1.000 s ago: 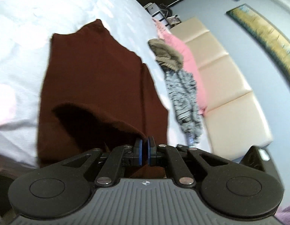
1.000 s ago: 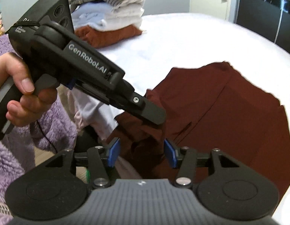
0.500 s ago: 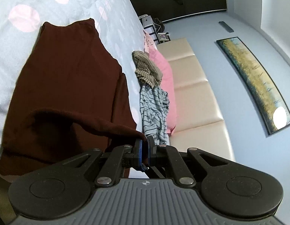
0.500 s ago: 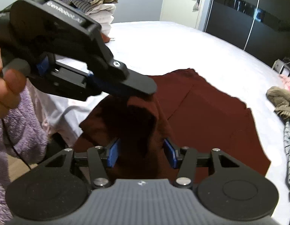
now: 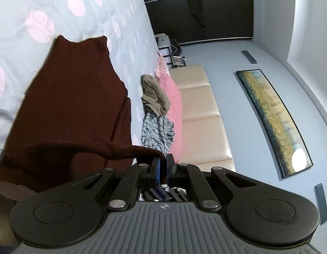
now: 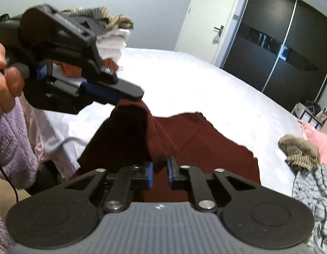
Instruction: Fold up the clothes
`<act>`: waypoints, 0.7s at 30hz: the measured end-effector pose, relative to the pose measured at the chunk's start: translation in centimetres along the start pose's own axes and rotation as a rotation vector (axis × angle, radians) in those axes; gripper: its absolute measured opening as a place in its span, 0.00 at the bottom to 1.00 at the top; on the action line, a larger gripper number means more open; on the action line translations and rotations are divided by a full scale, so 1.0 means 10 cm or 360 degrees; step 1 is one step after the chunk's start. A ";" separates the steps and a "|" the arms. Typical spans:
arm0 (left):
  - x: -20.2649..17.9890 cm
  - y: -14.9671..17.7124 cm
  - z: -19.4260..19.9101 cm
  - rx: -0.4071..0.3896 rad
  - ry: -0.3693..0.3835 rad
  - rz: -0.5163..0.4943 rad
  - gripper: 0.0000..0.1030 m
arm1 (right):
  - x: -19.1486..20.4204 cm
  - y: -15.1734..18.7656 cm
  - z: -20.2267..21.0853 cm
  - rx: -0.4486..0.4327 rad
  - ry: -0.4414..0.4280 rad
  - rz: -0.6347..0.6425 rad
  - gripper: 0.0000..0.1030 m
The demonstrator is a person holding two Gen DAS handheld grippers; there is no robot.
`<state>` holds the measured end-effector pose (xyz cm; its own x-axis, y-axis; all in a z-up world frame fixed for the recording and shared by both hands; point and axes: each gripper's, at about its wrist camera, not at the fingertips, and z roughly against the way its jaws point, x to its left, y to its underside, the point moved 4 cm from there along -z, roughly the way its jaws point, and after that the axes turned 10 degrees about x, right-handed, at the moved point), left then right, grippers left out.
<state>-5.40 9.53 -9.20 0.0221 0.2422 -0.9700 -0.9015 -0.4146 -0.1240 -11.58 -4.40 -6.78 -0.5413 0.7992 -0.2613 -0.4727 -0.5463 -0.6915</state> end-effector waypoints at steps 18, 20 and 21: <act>0.26 0.65 0.40 0.0371 -0.0461 0.0267 0.03 | 0.19 -0.06 0.52 0.0471 -0.0942 0.0013 0.09; 0.34 0.58 0.42 0.0337 -0.0476 0.0302 0.03 | 0.25 -0.04 0.42 0.0503 -0.0946 0.0031 0.09; 0.36 0.53 0.42 0.0316 -0.0464 0.0304 0.03 | 0.26 -0.05 0.37 0.0510 -0.0945 0.0025 0.09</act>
<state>-11.93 11.87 -12.46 -0.2521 0.4280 -0.8679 -0.9441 -0.3056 0.1235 -15.36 -3.01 -4.59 -0.7970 0.5671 0.2079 -0.5949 -0.6773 -0.4329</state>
